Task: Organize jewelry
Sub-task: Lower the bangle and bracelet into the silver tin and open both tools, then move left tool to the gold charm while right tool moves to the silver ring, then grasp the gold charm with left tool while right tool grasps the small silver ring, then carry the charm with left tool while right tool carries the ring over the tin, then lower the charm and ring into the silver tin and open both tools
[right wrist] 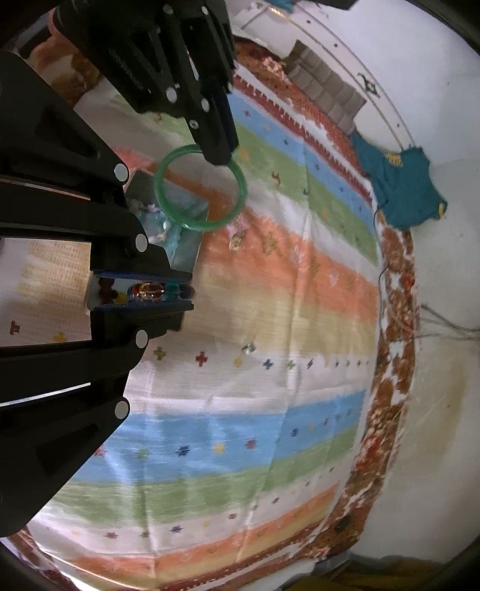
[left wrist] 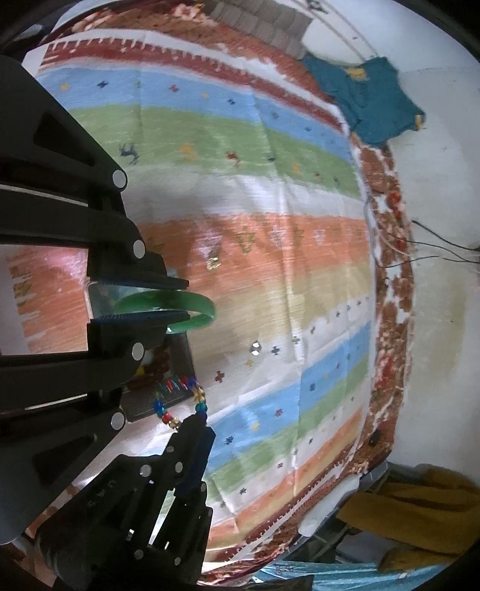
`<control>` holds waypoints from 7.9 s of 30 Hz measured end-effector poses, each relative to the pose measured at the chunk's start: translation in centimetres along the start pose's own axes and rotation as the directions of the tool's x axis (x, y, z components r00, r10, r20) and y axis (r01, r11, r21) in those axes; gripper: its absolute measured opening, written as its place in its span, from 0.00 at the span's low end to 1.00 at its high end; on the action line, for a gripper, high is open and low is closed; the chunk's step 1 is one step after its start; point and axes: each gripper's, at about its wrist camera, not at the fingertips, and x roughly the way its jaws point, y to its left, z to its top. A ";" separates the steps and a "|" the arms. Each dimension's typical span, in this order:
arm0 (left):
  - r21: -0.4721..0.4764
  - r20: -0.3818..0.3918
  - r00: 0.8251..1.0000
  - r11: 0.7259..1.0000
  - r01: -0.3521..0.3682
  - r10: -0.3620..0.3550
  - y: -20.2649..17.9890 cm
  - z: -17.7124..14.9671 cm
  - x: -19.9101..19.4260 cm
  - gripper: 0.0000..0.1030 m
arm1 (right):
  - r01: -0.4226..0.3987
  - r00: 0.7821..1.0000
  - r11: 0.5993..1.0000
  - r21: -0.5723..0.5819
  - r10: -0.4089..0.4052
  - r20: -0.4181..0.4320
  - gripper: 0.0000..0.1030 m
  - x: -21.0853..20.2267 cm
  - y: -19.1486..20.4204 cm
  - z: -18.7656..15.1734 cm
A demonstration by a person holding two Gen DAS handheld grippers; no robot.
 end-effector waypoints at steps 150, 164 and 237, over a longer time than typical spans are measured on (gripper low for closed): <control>-0.034 -0.175 0.984 0.999 0.024 -0.029 2.6 5.1 7.4 0.00 | 0.058 0.988 0.998 0.016 -0.055 -0.145 0.09 10.0 -3.4 6.0; -0.076 -0.259 0.966 0.997 -0.034 0.013 4.7 5.3 11.8 0.18 | 0.052 0.984 0.998 0.023 -0.047 -0.171 0.09 10.7 -3.4 5.5; -0.008 -0.063 0.995 0.997 0.077 -0.077 0.0 1.1 0.8 0.14 | -0.074 0.993 0.997 -0.012 0.073 -0.090 0.09 3.3 1.1 0.7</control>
